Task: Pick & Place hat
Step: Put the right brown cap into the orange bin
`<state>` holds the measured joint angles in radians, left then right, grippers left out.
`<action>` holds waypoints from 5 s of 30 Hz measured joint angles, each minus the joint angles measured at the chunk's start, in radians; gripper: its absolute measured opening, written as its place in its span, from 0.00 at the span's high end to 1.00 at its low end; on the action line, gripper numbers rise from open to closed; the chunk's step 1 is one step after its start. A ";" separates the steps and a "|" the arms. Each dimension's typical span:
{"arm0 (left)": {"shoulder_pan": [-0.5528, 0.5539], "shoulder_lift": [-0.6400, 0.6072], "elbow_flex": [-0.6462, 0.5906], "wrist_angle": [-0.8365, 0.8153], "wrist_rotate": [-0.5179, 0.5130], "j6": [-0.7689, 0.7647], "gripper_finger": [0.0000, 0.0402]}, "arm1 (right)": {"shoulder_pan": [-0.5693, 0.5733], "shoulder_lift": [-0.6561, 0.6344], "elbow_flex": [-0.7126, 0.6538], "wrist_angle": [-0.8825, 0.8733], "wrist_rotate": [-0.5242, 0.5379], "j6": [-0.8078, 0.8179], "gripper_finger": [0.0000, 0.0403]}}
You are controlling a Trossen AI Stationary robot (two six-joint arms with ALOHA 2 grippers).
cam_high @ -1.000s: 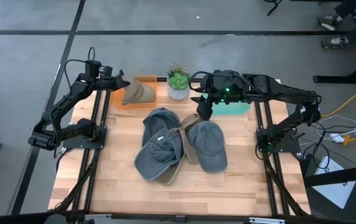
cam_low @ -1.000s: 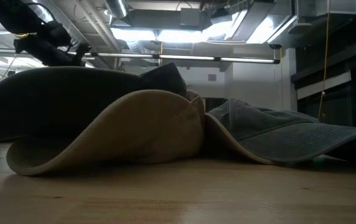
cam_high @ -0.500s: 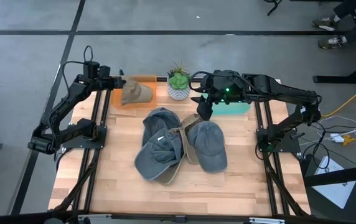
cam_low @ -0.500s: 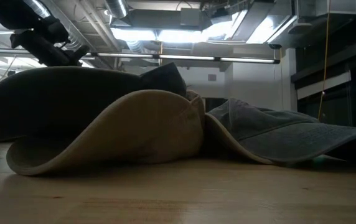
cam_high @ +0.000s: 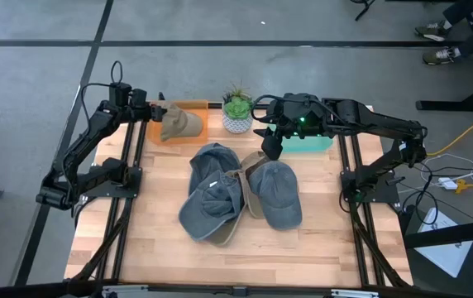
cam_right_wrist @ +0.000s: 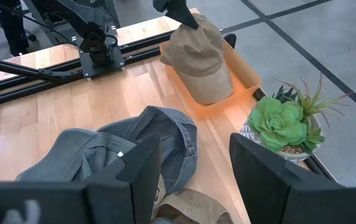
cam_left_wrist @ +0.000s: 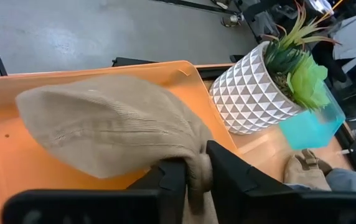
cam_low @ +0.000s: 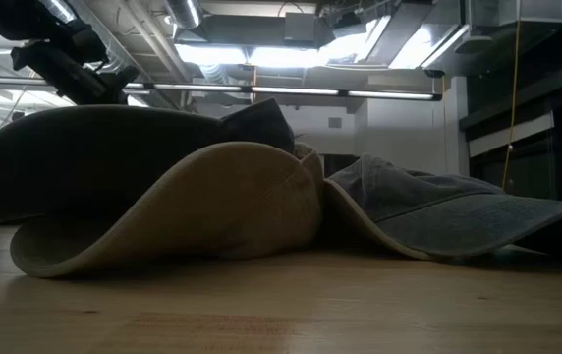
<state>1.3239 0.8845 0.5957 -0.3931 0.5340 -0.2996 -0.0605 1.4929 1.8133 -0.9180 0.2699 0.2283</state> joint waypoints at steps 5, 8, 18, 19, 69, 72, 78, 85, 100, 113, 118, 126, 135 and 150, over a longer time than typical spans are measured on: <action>0.000 0.000 0.000 0.000 0.000 0.000 0.73 | 0.000 0.000 0.000 0.000 0.000 0.005 0.53; 0.000 0.000 0.000 0.003 0.001 -0.017 0.65 | 0.000 0.000 0.000 0.000 0.000 0.005 0.53; 0.000 -0.024 0.001 0.217 0.025 -0.231 0.53 | 0.000 0.000 0.000 0.000 0.000 0.007 0.53; 0.000 -0.032 0.002 0.250 0.026 -0.252 0.53 | 0.000 0.000 0.000 0.000 0.000 0.007 0.53; -0.209 -0.024 0.002 0.206 -0.075 -0.139 0.99 | 0.000 0.000 0.000 0.000 0.000 -0.007 0.53; -0.209 -0.024 0.002 0.127 -0.098 -0.089 0.99 | 0.000 0.000 0.000 0.000 0.000 -0.007 0.53; -0.209 -0.024 0.002 -0.062 -0.198 0.006 0.99 | 0.000 0.000 0.000 0.000 0.000 -0.006 0.53; -0.209 -0.063 0.003 -0.117 -0.304 0.001 0.94 | 0.000 0.000 0.000 0.000 0.000 -0.004 0.53; -0.208 -0.117 0.101 -0.183 -0.336 -0.032 0.65 | 0.000 0.000 0.000 -0.001 -0.001 -0.004 0.53; -0.208 -0.117 0.101 -0.275 -0.317 -0.037 0.40 | 0.000 0.000 0.000 -0.037 -0.001 0.004 0.53; -0.208 -0.117 0.101 -0.258 -0.253 -0.039 0.39 | 0.000 0.000 0.000 -0.038 -0.001 0.004 0.53; -0.208 -0.117 0.101 -0.258 -0.245 -0.091 0.40 | 0.000 0.000 0.000 -0.038 -0.001 0.004 0.53; -0.208 -0.117 0.101 -0.251 -0.189 -0.134 0.40 | 0.000 0.000 0.000 -0.038 -0.001 0.004 0.53; -0.336 -0.079 0.101 -0.396 -0.279 0.035 0.78 | 0.000 0.000 0.000 -0.038 -0.001 0.003 0.53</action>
<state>0.9876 0.8052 0.6968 -0.7895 0.2549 -0.2651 -0.0605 1.4925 1.8130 -0.9558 0.2691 0.2317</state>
